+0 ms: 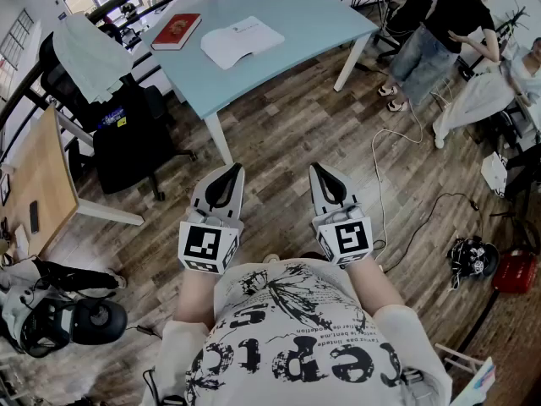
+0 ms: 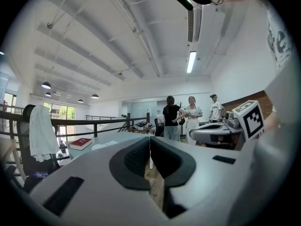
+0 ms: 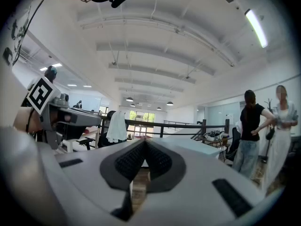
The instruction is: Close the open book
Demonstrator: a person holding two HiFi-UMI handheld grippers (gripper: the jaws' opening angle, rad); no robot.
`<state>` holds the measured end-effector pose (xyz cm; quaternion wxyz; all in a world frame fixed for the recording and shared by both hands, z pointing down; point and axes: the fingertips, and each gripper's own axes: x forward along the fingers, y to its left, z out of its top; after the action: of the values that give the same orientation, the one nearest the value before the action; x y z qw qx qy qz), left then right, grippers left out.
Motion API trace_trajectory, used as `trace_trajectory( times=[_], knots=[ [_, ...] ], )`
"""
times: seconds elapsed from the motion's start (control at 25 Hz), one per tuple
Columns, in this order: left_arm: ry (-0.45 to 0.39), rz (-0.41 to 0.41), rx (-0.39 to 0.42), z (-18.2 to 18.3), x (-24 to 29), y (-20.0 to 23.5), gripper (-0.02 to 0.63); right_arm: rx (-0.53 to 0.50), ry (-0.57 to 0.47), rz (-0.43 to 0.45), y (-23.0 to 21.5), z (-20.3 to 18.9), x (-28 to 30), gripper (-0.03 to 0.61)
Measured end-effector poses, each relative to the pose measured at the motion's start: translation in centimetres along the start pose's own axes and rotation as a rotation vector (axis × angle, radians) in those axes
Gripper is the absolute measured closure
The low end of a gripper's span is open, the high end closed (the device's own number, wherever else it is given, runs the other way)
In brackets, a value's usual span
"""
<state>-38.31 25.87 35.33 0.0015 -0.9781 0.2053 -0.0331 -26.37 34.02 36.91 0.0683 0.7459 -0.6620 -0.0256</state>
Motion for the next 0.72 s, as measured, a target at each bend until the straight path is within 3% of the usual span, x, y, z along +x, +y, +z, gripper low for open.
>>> trace_trajectory(
  times=[0.32, 0.52, 0.72],
  knots=[
    [0.010, 0.010, -0.005, -0.3, -0.1, 0.9, 0.594, 0.000, 0.012, 0.015, 0.8, -0.1, 0.8, 0.569],
    [0.022, 0.007, -0.018, -0.9, 0.2, 1.0, 0.594, 0.050, -0.033, 0.034, 0.9, 0.5, 0.7, 0.568],
    [0.051, -0.004, -0.038, -1.8, 0.9, 0.6, 0.594, 0.057, -0.018, 0.008, 0.2, -0.2, 0.5, 0.568]
  ],
)
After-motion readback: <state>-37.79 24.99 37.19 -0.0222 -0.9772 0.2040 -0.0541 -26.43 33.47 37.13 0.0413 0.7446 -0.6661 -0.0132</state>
